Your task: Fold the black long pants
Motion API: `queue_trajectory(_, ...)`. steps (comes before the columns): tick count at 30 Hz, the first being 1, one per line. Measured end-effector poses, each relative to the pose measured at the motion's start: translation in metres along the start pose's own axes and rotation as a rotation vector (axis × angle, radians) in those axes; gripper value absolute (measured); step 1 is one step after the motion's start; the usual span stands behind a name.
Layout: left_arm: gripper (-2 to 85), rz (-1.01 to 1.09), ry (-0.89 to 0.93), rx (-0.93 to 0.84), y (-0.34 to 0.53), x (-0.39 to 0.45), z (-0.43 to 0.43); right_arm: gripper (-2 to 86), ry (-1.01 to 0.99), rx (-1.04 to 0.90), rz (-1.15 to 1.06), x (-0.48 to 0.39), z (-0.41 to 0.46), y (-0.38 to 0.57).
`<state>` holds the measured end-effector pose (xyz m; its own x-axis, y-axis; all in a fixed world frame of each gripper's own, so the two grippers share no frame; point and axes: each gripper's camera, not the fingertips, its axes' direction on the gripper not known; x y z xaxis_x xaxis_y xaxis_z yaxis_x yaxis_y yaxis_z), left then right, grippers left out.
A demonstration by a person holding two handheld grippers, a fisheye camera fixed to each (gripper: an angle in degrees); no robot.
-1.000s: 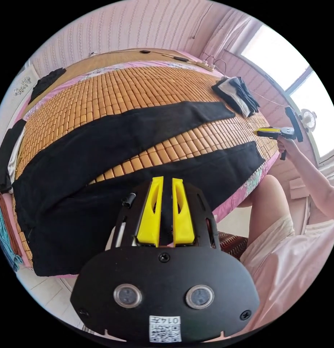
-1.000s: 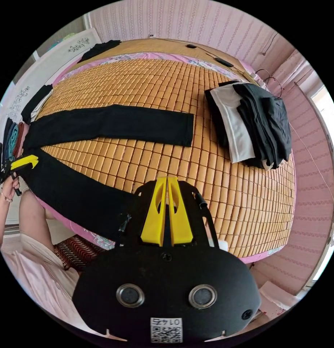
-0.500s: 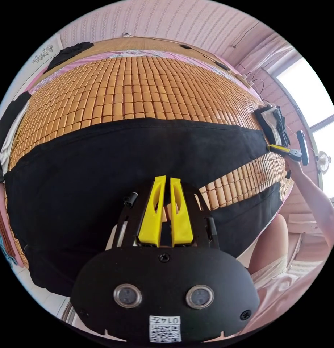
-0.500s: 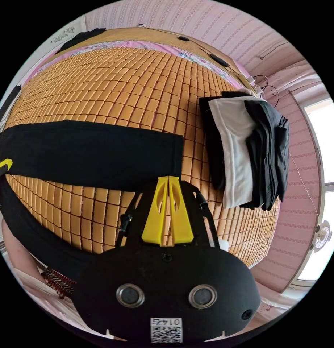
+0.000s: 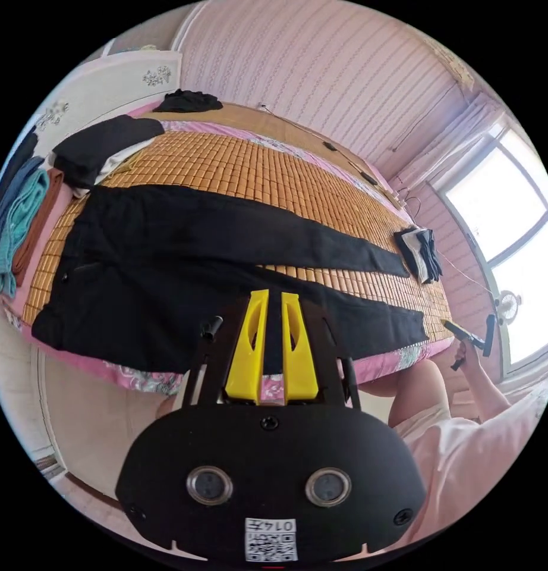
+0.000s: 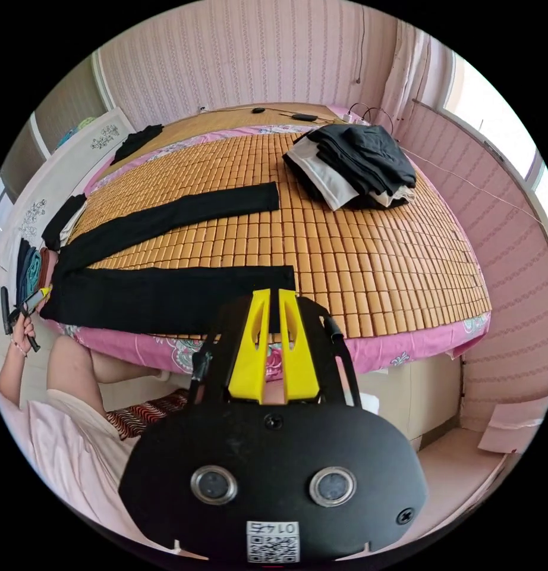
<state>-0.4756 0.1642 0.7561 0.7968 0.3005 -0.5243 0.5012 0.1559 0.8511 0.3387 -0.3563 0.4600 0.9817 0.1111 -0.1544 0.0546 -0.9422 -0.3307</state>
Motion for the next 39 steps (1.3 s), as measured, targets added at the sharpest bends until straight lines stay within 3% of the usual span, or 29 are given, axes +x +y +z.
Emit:
queue_trajectory(5,6.4,-0.162,-0.062,0.128,0.073,-0.073,-0.075,9.5,-0.036,-0.040,0.067,0.015,-0.007,0.056)
queue_trajectory(18,10.4,-0.619,0.027,0.251,0.185,-0.250,-0.139,11.7,-0.020,-0.104,0.079,0.010,0.004,0.049)
queue_trajectory(31,12.9,-0.863,0.158,0.271,0.179,-0.347,-0.127,12.5,0.040,-0.281,0.205,0.007,0.050,0.021)
queue_trajectory(37,11.1,-0.883,0.250,0.221,0.155,-0.366,-0.108,3.2,0.146,-0.274,0.236,-0.009,0.055,0.010)
queue_trajectory(39,7.5,-0.846,0.202,0.189,0.142,-0.365,-0.108,1.3,0.156,-0.270,0.226,-0.012,0.055,0.008)
